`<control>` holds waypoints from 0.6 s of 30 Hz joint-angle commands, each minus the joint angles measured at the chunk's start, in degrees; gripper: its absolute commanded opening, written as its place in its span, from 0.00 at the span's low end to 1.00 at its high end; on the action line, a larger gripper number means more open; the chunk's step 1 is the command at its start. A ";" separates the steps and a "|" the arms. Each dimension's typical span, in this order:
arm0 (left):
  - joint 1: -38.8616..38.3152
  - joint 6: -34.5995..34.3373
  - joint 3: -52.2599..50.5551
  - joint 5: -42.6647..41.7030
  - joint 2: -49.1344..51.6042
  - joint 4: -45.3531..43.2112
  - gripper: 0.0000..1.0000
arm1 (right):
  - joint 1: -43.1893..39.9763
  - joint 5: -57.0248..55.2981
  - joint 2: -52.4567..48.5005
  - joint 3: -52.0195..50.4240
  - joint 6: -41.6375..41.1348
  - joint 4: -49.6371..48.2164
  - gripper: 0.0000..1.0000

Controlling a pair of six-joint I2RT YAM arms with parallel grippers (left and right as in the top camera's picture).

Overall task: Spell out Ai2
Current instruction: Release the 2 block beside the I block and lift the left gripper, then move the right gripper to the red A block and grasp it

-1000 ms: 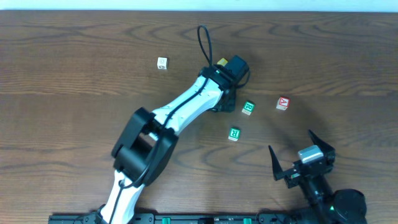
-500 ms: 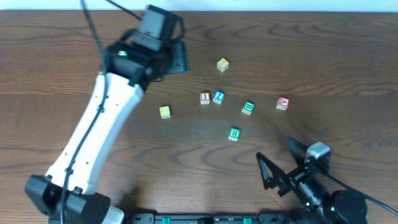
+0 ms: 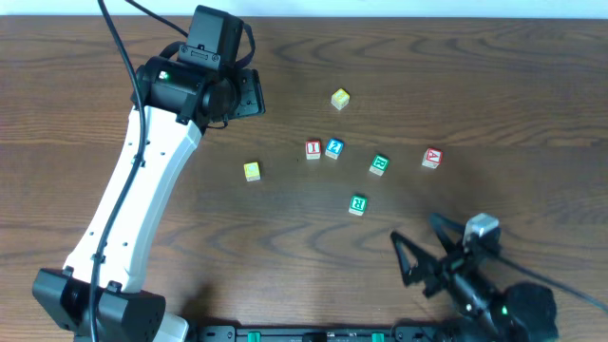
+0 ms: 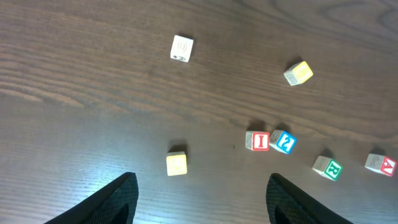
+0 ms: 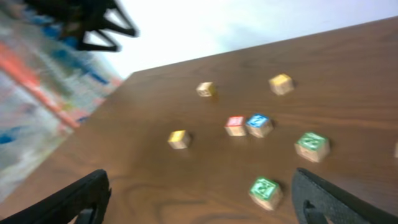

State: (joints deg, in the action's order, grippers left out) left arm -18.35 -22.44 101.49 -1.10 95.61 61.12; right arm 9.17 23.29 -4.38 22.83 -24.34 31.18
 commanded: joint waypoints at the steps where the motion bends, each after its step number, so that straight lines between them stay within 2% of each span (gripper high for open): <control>1: -0.04 0.63 -0.07 0.46 0.00 -0.46 0.68 | -0.52 -7.89 -9.44 0.57 -1.75 -2.60 0.91; 3: -0.04 0.66 -0.07 0.46 0.00 -0.76 0.69 | -0.52 -8.59 -18.64 2.16 -1.64 -5.20 0.88; 5: -0.04 0.66 -0.07 0.46 0.00 -0.72 0.69 | -0.52 -13.27 -31.30 6.97 -1.03 -3.67 0.84; 11: -0.04 0.63 -0.07 2.60 0.00 -0.50 0.69 | -0.59 -27.23 -64.57 29.73 3.52 10.95 0.90; 15: 0.07 0.66 -0.09 6.23 0.00 -0.11 0.72 | -1.81 -29.03 -78.90 40.52 3.61 17.62 0.91; 18: 0.24 0.63 -0.09 8.83 0.00 0.26 0.73 | -2.93 -29.07 -85.53 43.69 1.51 19.45 0.91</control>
State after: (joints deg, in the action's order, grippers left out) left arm -18.41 -22.41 101.49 3.55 95.70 61.08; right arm 7.66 -2.68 -86.19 64.25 -22.09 49.56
